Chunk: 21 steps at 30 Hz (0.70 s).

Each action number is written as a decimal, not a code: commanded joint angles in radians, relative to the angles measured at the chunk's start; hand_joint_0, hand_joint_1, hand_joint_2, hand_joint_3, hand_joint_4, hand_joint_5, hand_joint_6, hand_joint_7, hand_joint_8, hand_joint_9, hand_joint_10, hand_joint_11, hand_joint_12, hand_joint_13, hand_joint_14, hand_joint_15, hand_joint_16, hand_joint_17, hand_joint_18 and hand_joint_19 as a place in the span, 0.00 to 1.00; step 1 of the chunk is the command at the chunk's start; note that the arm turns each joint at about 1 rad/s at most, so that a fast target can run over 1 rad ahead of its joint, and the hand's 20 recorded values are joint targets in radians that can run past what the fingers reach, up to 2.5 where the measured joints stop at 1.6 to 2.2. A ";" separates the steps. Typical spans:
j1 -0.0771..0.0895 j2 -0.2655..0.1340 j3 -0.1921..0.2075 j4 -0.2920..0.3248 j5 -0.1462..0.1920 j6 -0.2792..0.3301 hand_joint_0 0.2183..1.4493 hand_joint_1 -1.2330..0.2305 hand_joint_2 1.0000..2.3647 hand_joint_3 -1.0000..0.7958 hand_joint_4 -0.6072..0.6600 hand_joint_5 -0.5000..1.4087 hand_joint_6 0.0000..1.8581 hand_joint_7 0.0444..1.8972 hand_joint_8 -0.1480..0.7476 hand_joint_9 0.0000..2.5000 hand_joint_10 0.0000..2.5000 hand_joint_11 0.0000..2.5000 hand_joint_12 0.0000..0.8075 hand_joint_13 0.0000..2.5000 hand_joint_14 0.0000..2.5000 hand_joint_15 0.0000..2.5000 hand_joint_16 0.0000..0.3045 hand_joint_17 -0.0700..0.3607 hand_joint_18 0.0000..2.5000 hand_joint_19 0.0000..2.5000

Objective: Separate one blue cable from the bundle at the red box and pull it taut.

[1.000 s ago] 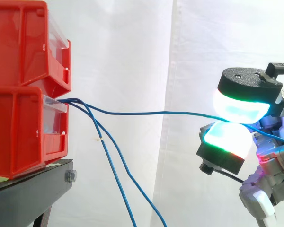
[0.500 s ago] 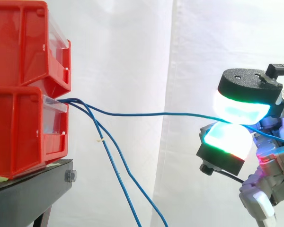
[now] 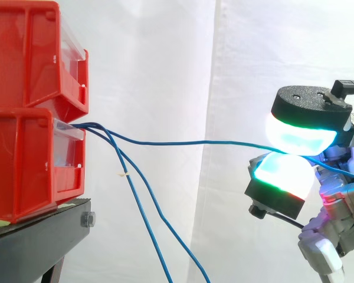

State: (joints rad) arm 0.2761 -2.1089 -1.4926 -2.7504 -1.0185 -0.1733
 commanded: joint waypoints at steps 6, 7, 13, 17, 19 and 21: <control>0.000 0.000 -0.002 0.000 0.000 0.000 0.30 0.33 0.02 0.56 0.36 0.21 0.47 0.72 0.51 0.57 0.01 0.50 0.49 0.43 0.01 0.31 0.19 0.46 0.32 0.30; 0.000 0.001 0.000 0.000 0.000 0.000 0.30 0.33 0.02 0.56 0.36 0.21 0.47 0.72 0.51 0.57 0.01 0.50 0.49 0.43 0.01 0.31 0.19 0.46 0.32 0.30; 0.000 0.001 0.000 0.000 0.002 0.000 0.30 0.33 0.02 0.55 0.37 0.21 0.47 0.71 0.51 0.57 0.01 0.49 0.49 0.43 0.01 0.30 0.19 0.46 0.32 0.30; 0.000 0.000 0.000 0.000 0.002 0.000 0.30 0.33 0.02 0.55 0.37 0.21 0.47 0.71 0.51 0.57 0.01 0.50 0.49 0.43 0.01 0.30 0.19 0.46 0.32 0.30; 0.000 0.000 0.000 0.000 0.000 0.000 0.30 0.33 0.02 0.55 0.37 0.21 0.47 0.72 0.51 0.57 0.01 0.49 0.49 0.43 0.01 0.31 0.19 0.46 0.32 0.30; 0.000 0.000 0.000 0.000 0.000 0.000 0.30 0.33 0.02 0.55 0.37 0.21 0.47 0.71 0.52 0.57 0.01 0.49 0.49 0.43 0.01 0.31 0.19 0.46 0.32 0.30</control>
State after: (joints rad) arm 0.2761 -2.1089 -1.4926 -2.7504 -1.0182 -0.1734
